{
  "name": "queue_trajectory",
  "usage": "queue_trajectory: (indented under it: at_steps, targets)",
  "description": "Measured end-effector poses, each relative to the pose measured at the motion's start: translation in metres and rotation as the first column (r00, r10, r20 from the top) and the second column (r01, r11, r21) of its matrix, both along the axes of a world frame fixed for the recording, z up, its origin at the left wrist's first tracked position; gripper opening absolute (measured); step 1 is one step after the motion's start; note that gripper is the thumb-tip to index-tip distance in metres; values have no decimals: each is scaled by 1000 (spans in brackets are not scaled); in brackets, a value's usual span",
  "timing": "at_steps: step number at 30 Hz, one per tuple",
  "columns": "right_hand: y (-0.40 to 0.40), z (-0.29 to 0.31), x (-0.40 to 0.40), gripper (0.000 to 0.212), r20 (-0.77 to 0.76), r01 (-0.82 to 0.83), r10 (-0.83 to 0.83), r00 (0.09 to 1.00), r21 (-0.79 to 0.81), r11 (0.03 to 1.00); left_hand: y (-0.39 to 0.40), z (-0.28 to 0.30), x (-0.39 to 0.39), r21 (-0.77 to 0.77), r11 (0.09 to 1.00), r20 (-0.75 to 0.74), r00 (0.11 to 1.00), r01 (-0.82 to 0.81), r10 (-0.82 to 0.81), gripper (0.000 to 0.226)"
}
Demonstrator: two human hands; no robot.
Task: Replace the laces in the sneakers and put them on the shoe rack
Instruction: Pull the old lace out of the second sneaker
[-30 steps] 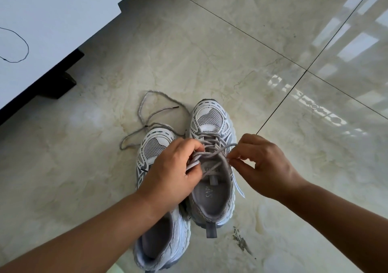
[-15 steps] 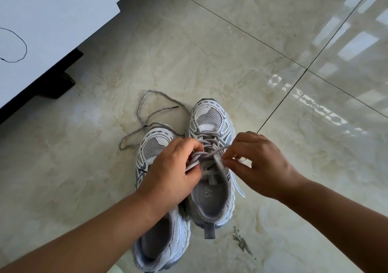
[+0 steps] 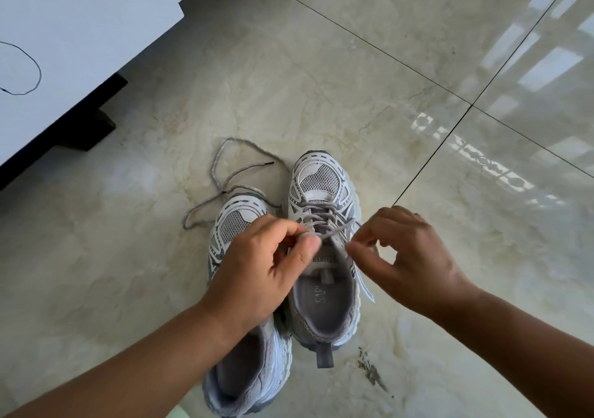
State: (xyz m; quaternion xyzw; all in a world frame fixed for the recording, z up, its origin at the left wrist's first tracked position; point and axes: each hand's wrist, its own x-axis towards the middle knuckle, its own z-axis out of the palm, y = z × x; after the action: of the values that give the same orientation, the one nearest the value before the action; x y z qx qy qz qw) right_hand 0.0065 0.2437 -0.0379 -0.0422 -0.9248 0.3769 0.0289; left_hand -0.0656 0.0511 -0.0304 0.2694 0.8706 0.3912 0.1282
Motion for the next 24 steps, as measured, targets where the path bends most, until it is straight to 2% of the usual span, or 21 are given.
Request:
queue_trajectory:
  at_steps: [3, 5, 6, 8, 10, 12, 14, 16, 18, 20, 22, 24]
  targets:
    - [-12, 3, -4, 37, 38, -42, 40, 998, 72, 997, 5, 5, -3, 53, 992, 103, 988, -119, 113, 12]
    - [-16, 2, -4, 30, 92, -30, 19, 996, 122, 992, 9, 7, -6, 29, 989, 220, 966, -146, 136, 8]
    - [-17, 1, -4, 24, 102, -22, 9, 995, 126, 992, 9, 5, -8, -8, 993, 207, 972, -116, 115, 10]
    - [-17, 1, -4, 17, 91, -13, 1, 996, 128, 992, 7, 1, -15, -97, 995, 5, 1000, 7, -7, 14]
    - [-16, 3, -4, 17, 90, -19, 7, 996, 124, 992, 3, -7, -22, -227, 968, -202, 968, 102, -150, 20]
    - [-15, 3, -5, 21, 86, -52, 42, 995, 124, 991, -1, -12, -30, -336, 929, -312, 913, 154, -264, 25]
    - [-15, 3, -5, 23, 86, -68, 56, 995, 139, 988, -1, -14, -33, -392, 907, -344, 890, 154, -300, 27]
    - [-15, 2, -4, 20, 100, -42, 26, 995, 159, 986, -2, -13, -31, -348, 929, -240, 945, 129, -221, 31]
    - [-15, 2, -1, 17, 116, -7, -12, 993, 164, 986, -3, -8, -25, -234, 969, 7, 997, 77, -78, 39]
    - [-15, 2, -1, 18, 121, 3, -23, 992, 163, 987, -2, -3, -17, -138, 990, 223, 974, 0, 31, 38]
    - [-16, 2, -2, 18, 132, -9, -11, 991, 152, 988, 3, 4, -11, -79, 993, 313, 943, -90, 110, 25]
    - [-18, 3, -4, 17, 121, -33, 14, 993, 155, 987, 10, 8, -8, -73, 987, 383, 910, -142, 159, 21]
